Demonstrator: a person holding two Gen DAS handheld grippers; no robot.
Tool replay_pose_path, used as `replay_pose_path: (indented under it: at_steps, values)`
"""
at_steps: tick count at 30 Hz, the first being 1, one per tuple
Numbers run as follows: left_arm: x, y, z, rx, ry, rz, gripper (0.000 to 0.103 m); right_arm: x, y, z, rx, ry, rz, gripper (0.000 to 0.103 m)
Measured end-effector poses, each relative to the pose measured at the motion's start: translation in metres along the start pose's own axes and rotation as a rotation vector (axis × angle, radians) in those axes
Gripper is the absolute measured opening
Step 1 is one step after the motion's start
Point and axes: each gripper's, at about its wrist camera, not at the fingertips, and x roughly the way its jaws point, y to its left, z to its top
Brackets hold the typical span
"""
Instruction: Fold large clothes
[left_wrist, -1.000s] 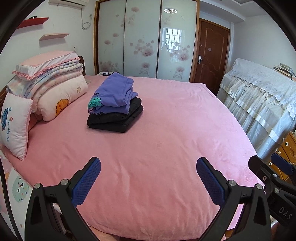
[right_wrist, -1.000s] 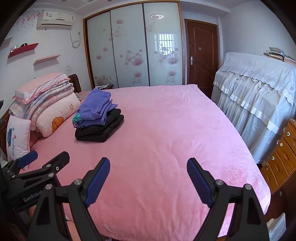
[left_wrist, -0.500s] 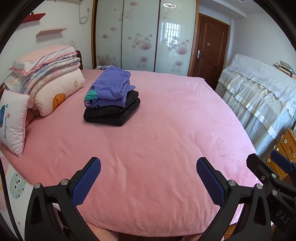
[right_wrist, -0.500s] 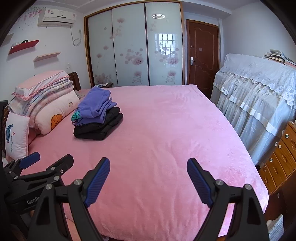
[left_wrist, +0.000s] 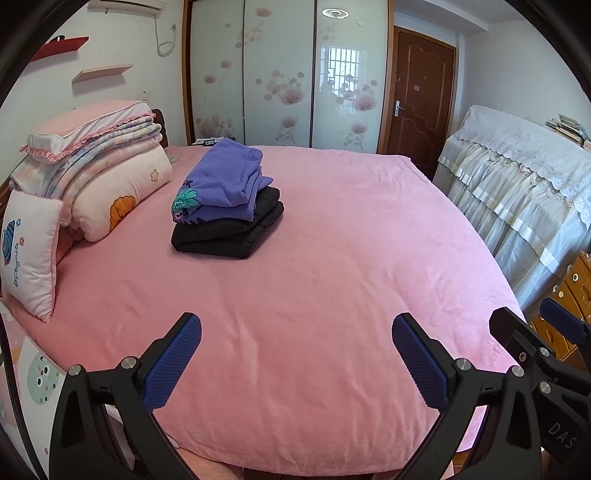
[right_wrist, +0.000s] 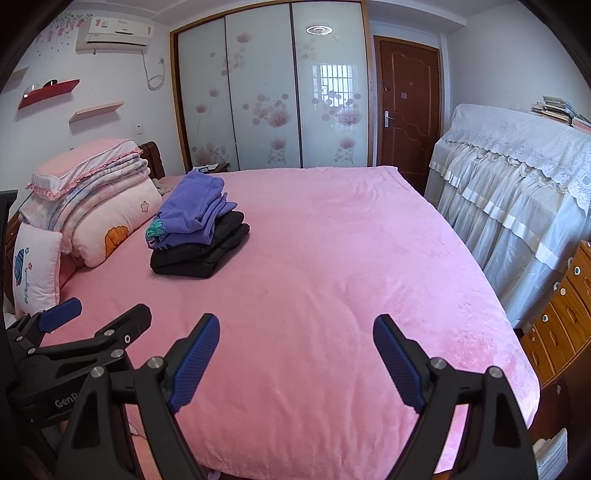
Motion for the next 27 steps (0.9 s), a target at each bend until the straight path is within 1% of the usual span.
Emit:
replay_pose_path:
  at_steps: [4, 8, 13, 18, 27]
  values:
    - [0.003, -0.003, -0.001, 0.008, 0.004, -0.002, 0.102, 0.001, -0.002, 0.0, 0.003, 0.002, -0.003, 0.086]
    - [0.007, -0.001, -0.001, 0.004, 0.018, -0.02, 0.102, 0.003, -0.003, 0.002, 0.004, 0.008, -0.015, 0.086]
    - [0.008, -0.004, -0.001, 0.017, 0.014, 0.0, 0.102, 0.004, -0.005, 0.002, 0.002, 0.009, -0.018, 0.086]
    - [0.013, -0.004, -0.002, 0.013, 0.035, -0.014, 0.102, 0.005, -0.007, 0.005, 0.002, 0.01, -0.018, 0.086]
    - [0.016, -0.008, -0.003, 0.019, 0.041, -0.015, 0.102, 0.005, -0.009, 0.007, 0.002, 0.004, -0.027, 0.086]
